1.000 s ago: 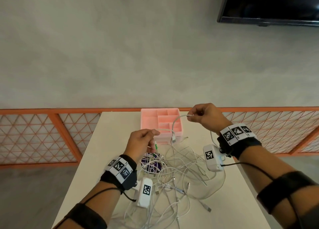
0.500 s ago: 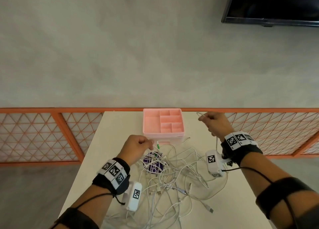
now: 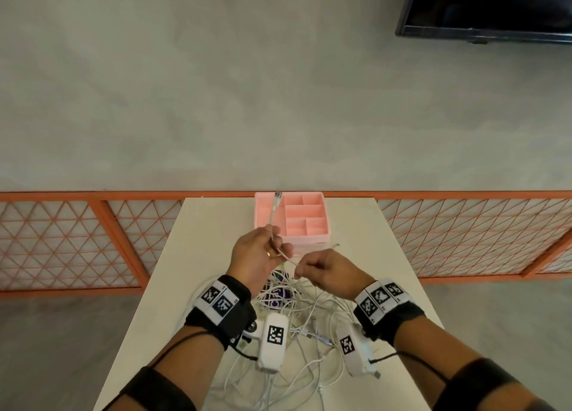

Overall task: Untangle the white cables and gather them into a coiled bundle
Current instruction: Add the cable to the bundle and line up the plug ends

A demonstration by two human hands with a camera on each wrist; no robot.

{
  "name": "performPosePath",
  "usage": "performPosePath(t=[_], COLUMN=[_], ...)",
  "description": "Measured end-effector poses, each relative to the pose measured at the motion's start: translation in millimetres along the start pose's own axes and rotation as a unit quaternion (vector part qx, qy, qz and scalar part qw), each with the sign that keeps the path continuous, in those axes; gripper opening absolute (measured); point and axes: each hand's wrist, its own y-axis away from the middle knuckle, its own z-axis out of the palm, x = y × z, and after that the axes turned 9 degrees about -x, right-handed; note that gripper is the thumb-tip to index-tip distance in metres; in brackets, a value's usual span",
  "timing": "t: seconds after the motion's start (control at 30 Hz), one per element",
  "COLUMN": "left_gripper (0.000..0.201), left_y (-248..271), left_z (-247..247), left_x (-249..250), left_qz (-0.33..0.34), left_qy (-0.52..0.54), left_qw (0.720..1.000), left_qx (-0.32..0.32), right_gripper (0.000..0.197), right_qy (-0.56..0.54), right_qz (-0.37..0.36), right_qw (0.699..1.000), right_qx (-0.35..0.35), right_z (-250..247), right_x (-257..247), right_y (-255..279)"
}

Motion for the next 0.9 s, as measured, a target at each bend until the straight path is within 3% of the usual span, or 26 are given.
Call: performPosePath(t=[0.2, 0.33, 0.43, 0.53, 0.63, 0.7, 0.8, 0.9], left_gripper=[0.026, 0.028, 0.026, 0.025, 0.024, 0.025, 0.024, 0.023], left_y=[3.0, 5.9, 5.8, 6.3, 5.0, 4.2, 3.9, -0.7], left_z=[-20.7, -43.5, -54.4, -50.5, -35.0, -23.2, -2.8, 12.2], left_x=[22.1, 56.0, 71.9, 63.4, 42.2, 27.5, 10.6, 1.5], left_qz=[0.083, 0.146, 0.165, 0.166, 0.165, 0.163, 0.18, 0.215], left_qy=[0.035, 0.043, 0.019, -0.081, -0.182, -0.232, -0.268, -0.305], left_qw=[0.995, 0.986, 0.982, 0.979, 0.968, 0.959, 0.946, 0.927], left_qx=[0.048, 0.073, 0.087, 0.082, 0.054, 0.03, -0.017, -0.049], right_gripper=[0.019, 0.012, 0.021, 0.022, 0.041, 0.037, 0.022, 0.022], right_qy=[0.081, 0.224, 0.192, 0.019, -0.181, -0.25, -0.178, -0.056], right_qz=[0.106, 0.287, 0.4, 0.33, 0.172, 0.074, 0.0, -0.028], right_qw=[0.991, 0.929, 0.883, 0.919, 0.933, 0.936, 0.967, 0.992], right_qx=[0.006, 0.072, 0.154, 0.215, 0.26, 0.238, 0.181, 0.11], right_z=[-14.2, -34.6, -53.7, -65.3, -71.5, -73.1, -65.8, -48.9], right_x=[52.0, 113.9, 157.0, 137.5, 75.6, 34.8, -11.7, -40.8], right_y=[23.5, 55.2, 73.2, 66.7, 52.6, 46.4, 40.8, 34.5])
